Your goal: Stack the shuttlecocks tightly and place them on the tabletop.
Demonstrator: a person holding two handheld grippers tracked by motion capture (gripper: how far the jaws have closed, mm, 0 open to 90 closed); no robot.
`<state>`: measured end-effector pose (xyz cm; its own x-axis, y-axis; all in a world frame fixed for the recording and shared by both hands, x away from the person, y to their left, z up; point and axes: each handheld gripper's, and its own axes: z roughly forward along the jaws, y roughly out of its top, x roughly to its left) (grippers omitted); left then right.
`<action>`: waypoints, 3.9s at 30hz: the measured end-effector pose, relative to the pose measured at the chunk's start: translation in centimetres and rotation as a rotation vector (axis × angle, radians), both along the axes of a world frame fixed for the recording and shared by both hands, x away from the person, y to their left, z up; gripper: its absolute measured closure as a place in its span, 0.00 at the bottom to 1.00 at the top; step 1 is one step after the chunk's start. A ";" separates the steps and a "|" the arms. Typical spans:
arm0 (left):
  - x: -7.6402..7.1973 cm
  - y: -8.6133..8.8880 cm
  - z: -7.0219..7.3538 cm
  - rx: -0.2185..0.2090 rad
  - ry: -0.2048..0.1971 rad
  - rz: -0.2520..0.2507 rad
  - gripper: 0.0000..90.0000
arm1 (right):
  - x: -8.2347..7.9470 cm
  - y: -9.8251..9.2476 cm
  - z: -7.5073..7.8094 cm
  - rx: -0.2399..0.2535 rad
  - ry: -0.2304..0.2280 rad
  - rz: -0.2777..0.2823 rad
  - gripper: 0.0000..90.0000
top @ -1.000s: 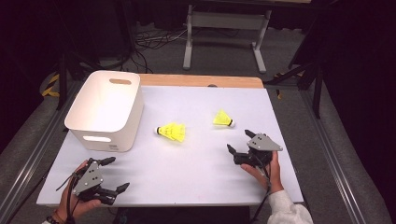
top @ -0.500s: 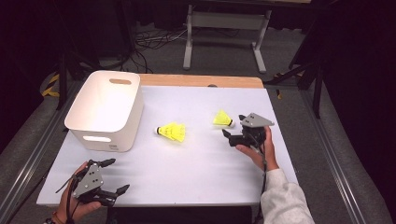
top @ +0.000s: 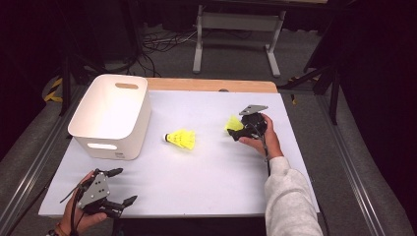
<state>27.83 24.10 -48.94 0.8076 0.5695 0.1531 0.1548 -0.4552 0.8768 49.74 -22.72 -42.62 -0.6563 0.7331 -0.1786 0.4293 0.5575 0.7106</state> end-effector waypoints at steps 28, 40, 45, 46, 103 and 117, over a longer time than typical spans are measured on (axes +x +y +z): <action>0.1 0.4 0.2 -0.014 -0.007 0.009 0.06 | 1.6 1.8 -0.3 -0.007 0.011 0.021 0.50; 0.1 0.3 0.2 -0.003 -0.016 0.017 0.06 | -2.1 3.3 1.9 0.205 -0.044 0.083 0.53; 0.1 0.1 0.2 -0.002 -0.010 0.022 0.06 | -4.3 4.4 1.8 0.301 -0.042 0.132 0.51; 0.1 0.1 0.1 -0.003 -0.009 0.023 0.06 | -5.0 4.8 1.5 0.314 -0.043 0.147 0.51; 0.0 -0.1 0.1 0.018 -0.005 0.001 0.06 | -10.4 2.3 -1.3 0.230 0.015 0.225 0.32; 0.0 -0.1 0.1 0.014 -0.005 0.003 0.06 | -11.0 0.3 -1.8 0.138 0.015 0.182 0.29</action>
